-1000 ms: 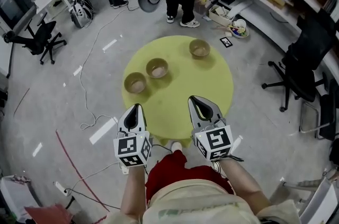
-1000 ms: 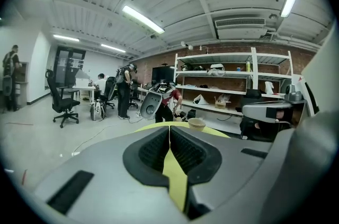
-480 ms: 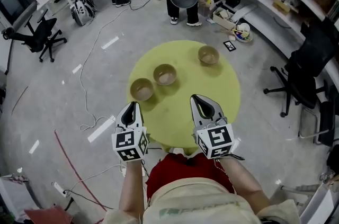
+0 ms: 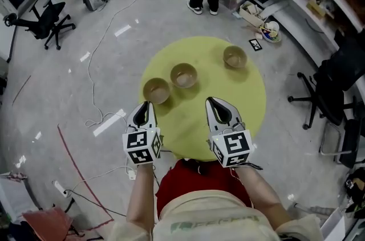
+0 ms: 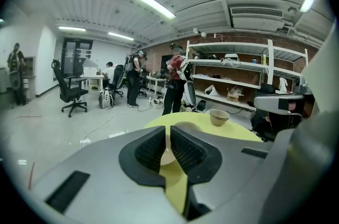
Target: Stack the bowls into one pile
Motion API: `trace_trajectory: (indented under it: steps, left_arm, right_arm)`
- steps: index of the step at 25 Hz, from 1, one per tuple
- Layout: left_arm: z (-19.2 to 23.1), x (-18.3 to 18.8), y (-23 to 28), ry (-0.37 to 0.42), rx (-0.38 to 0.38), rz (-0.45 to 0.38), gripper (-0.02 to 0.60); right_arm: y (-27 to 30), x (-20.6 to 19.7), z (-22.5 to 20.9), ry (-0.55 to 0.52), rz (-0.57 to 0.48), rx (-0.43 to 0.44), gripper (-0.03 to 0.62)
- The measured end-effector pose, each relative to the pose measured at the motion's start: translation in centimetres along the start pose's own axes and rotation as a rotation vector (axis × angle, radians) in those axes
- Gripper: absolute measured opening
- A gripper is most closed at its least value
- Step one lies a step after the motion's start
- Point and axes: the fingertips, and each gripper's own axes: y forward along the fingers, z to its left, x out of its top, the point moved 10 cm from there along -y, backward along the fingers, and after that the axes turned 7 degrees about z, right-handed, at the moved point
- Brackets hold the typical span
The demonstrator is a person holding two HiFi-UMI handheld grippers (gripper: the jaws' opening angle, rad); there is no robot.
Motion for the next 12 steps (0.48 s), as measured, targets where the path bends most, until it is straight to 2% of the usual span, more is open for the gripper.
trace_trajectory:
  steps: [12]
  left_arm:
    - [3.4, -1.1, 5.2, -0.121, 0.075, 0.112, 0.041]
  right_arm:
    - [6.5, 0.2, -0.7, -0.012, 0.064, 0.094, 0.037]
